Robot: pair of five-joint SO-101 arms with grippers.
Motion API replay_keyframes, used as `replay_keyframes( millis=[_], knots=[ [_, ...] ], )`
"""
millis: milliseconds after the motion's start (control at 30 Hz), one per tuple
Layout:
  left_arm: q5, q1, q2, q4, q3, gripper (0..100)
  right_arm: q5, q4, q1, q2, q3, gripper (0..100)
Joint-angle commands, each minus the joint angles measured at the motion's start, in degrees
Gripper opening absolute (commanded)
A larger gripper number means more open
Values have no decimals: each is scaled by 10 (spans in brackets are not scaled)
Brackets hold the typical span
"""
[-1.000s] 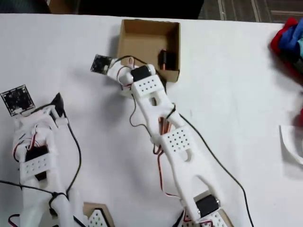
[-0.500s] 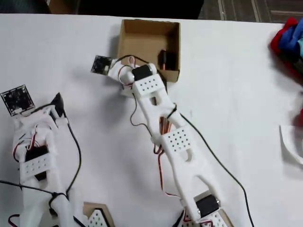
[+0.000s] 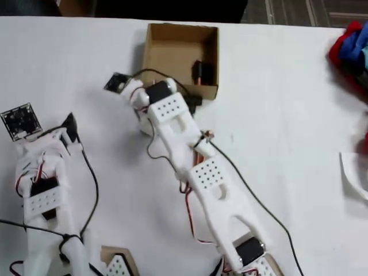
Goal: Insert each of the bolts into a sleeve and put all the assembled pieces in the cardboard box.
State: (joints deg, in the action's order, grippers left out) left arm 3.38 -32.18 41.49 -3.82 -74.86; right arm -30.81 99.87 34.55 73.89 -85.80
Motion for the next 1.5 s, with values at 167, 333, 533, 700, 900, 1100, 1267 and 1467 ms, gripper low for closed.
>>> replay_keyframes(
  millis=[167, 333, 533, 700, 900, 1100, 1267, 1467],
  knots=[
    [4, -2, 11, 13, 17, 316, 12, 11, 1, 17, -31, 161],
    [4, -2, 11, 13, 17, 316, 11, 2, 0, 17, -32, 159],
    [4, -2, 11, 13, 17, 316, -9, 1, 0, 18, -26, 159],
    [4, -2, 11, 13, 17, 316, -9, 4, -9, 18, -25, 89],
    [4, -2, 11, 13, 17, 316, -10, 7, -26, 19, -25, 19],
    [3, 13, 11, 13, 15, 316, 9, 15, -47, -12, -55, 20],
    [3, 13, 11, 12, 15, 316, 140, 15, -83, -116, -84, 19],
    [2, 25, 11, 9, 17, 316, 189, 18, -102, -274, -39, 19]
  ],
)
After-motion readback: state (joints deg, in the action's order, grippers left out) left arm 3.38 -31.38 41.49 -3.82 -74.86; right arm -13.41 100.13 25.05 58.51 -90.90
